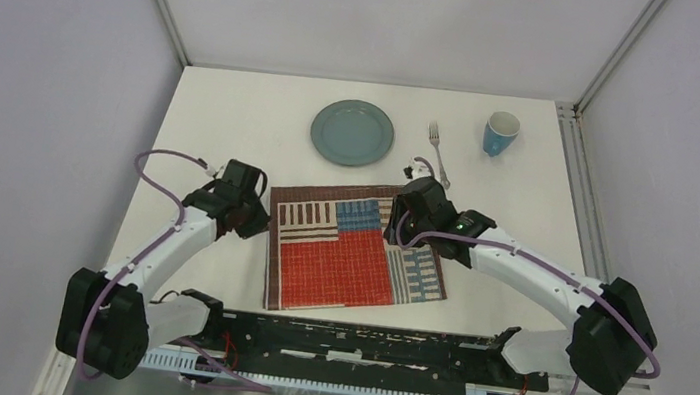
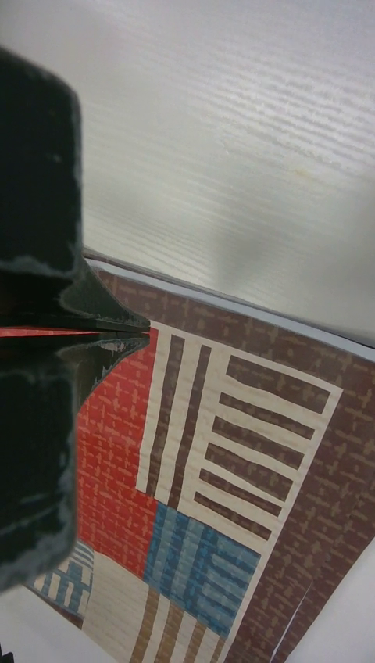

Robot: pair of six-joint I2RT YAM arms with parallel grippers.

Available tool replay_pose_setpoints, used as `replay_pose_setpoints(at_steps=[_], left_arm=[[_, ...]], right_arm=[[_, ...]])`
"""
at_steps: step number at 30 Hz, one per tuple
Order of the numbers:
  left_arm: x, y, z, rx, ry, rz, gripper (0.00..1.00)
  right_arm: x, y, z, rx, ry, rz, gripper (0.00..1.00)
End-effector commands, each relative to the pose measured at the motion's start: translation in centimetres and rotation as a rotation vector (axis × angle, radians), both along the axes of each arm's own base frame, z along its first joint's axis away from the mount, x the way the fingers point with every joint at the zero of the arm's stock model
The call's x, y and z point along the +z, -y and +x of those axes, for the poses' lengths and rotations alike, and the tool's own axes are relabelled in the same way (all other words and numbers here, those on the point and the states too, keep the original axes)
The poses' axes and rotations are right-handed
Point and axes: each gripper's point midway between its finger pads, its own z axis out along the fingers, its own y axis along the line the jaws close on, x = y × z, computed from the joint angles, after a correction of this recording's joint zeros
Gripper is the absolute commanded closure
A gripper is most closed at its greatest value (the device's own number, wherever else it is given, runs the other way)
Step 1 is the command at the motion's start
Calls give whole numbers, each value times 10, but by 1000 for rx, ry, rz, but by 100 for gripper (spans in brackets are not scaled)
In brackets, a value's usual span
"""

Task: Set the dinner table for one person
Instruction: Adjust the napkin at the center of the board.

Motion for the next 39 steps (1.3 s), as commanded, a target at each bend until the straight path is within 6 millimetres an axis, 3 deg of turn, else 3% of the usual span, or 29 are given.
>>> replay_pose_setpoints(at_steps=[1, 5, 12, 17, 25, 33, 36, 39], left_arm=[[-5, 24, 8, 8, 4, -126, 95], [-6, 38, 13, -10, -19, -170, 98], [-5, 49, 24, -28, -21, -193, 98], [-12, 58, 32, -45, -51, -196, 98], [-39, 59, 25, -40, -135, -146, 98], [-50, 54, 17, -33, -170, -109, 98], [-52, 53, 15, -32, -181, -106, 98], [-54, 50, 15, -24, -175, -83, 98]], right_arm=[[7, 10, 5, -75, 37, 5, 64], [-5, 5, 0, -51, -11, 1, 65], [-26, -21, -17, 107, -98, 52, 69], [-22, -32, -25, 180, -102, 67, 69], [-7, -64, -48, 377, -122, 111, 70], [6, -100, -86, 587, -120, 107, 88], [3, -109, -103, 655, -137, 105, 100], [-4, -113, -120, 702, -160, 106, 100]])
